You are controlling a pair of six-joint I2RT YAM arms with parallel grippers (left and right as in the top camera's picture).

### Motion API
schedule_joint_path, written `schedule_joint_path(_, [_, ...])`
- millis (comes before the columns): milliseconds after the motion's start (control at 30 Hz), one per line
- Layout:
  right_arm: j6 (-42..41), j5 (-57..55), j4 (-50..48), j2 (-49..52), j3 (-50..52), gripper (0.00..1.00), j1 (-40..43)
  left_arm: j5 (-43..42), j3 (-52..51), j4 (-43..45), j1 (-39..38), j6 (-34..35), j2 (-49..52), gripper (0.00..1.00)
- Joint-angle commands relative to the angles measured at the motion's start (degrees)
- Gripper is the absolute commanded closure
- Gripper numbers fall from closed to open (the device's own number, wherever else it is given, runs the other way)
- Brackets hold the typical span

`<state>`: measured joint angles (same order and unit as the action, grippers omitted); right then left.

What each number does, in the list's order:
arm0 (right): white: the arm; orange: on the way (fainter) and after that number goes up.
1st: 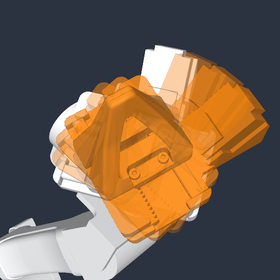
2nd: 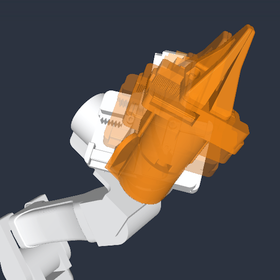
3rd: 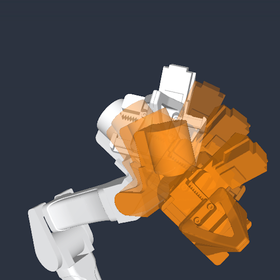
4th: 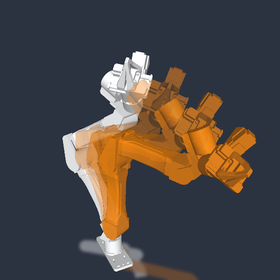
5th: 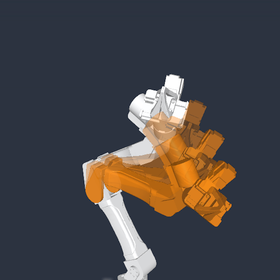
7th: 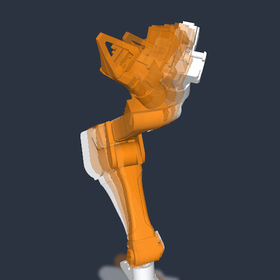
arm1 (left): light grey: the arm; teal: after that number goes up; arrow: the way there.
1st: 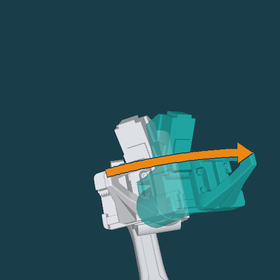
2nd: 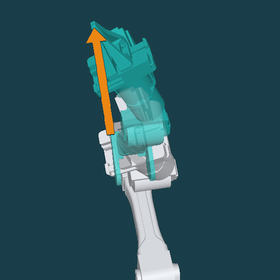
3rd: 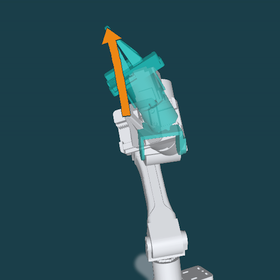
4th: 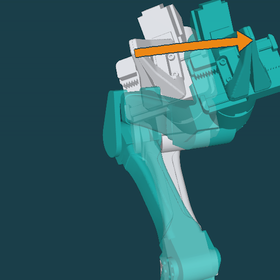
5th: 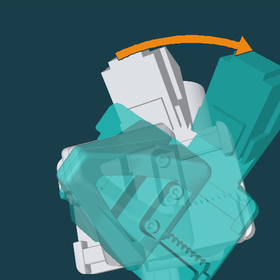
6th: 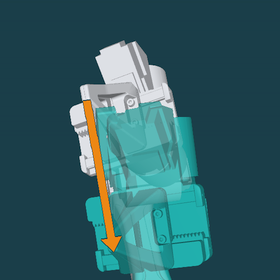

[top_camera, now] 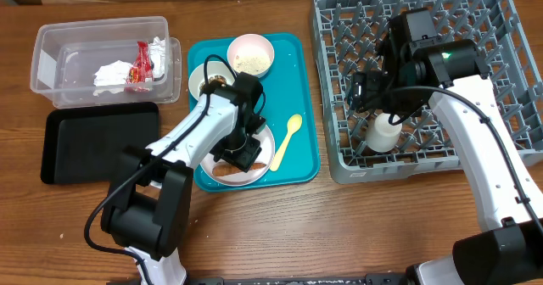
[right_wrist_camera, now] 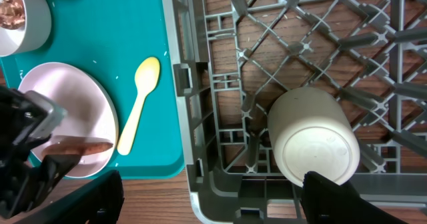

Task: Sort waste into correct bins and load items into the dishwasher
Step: 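Grasp the sausage on the plate with the left gripper, then carry the sausage left and drop it onto the black tray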

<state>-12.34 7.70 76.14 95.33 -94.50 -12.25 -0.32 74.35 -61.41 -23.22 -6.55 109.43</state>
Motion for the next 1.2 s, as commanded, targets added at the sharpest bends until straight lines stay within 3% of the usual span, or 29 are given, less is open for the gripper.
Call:
schedule_joint_path(0, [0.4, 0.5, 0.0, -0.9, -1.4, 0.12, 0.0, -1.9, -3.6, 2.6, -0.2, -3.8, -0.2, 0.42])
schedule_joint_path(167, [0.4, 0.5, 0.0, -0.9, -1.4, 0.12, 0.0, -1.5, -7.8, 5.6, -0.2, -3.8, -0.1, 0.49])
schedule_joint_path(367, [0.4, 0.5, 0.0, -0.9, -1.4, 0.12, 0.0, -0.5, -8.9, 8.5, 0.0, -3.5, -0.2, 0.95])
schedule_joint_path(533, [0.4, 0.5, 0.0, -0.9, -1.4, 0.12, 0.0, -0.8, -5.7, 7.6, 0.0, -1.3, -0.2, 0.96])
schedule_joint_path(767, [0.4, 0.5, 0.0, -0.9, -1.4, 0.12, 0.0, -0.1, 15.8, -9.8, 0.6, 8.0, -2.0, 0.96])
schedule_joint_path(833, [0.4, 0.5, 0.1, -0.9, -1.4, 0.12, 0.0, 4.1, 22.3, -14.0, 2.5, 13.4, -4.1, 0.96])
schedule_joint_path(933, [0.4, 0.5, 0.0, -0.9, -1.4, 0.12, 0.0, 9.0, 23.7, -15.3, 8.7, 21.1, -9.1, 0.96])
schedule_joint_path(1167, [0.4, 0.5, -0.4, -0.9, -1.4, 0.12, 0.0, 9.9, 18.3, -16.4, 26.4, 33.4, -11.1, 0.96])
